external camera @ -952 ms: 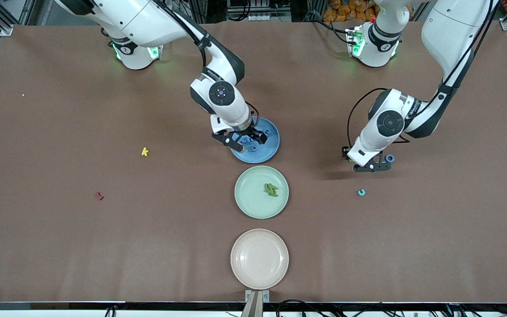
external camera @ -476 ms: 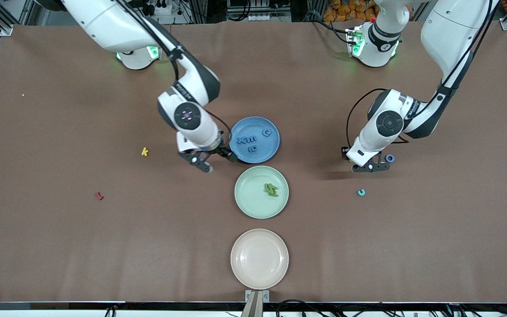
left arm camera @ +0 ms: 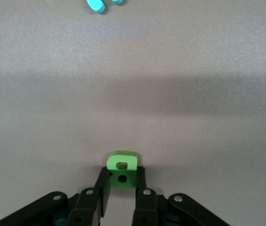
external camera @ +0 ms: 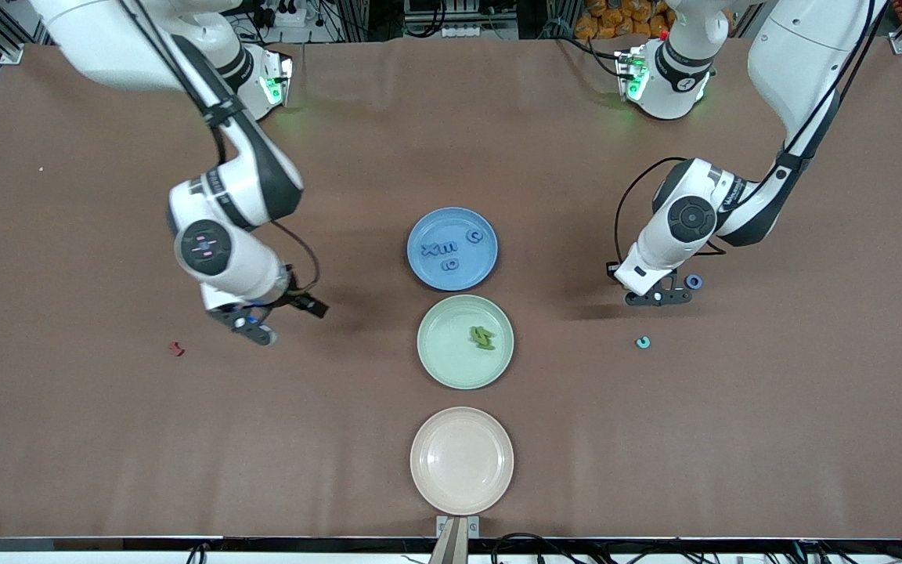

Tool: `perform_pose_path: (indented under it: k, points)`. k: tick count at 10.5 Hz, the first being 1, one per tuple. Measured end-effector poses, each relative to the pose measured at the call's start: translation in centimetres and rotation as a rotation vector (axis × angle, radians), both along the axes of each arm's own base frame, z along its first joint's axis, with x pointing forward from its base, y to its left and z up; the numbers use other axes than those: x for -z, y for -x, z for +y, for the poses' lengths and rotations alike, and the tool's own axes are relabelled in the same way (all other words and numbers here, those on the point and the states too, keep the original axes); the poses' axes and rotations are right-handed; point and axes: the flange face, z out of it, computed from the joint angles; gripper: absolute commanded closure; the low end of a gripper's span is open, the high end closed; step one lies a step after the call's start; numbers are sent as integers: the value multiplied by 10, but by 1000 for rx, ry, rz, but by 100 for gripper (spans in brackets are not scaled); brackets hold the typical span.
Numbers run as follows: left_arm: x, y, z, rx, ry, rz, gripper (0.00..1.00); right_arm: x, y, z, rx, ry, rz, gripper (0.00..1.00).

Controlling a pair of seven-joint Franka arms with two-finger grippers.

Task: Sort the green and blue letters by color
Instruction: 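Carry the green B toward the green plate while the right gripper returns to rest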

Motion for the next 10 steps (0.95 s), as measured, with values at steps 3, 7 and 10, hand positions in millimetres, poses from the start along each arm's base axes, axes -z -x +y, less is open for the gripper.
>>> perform_pose_path:
  k: [3,7,10]
  points:
    - [-17,-12,-13,12,24,-50,100,-14,-27,-105,-73,28,-32,0]
    - [-84,-39,-80,91,109,-186,100,-41,-39,-194,-153,63,-74,0]
    - [-126,-55,-132,113,198,-255,100,-108,-38,-216,-182,81,-128,0]
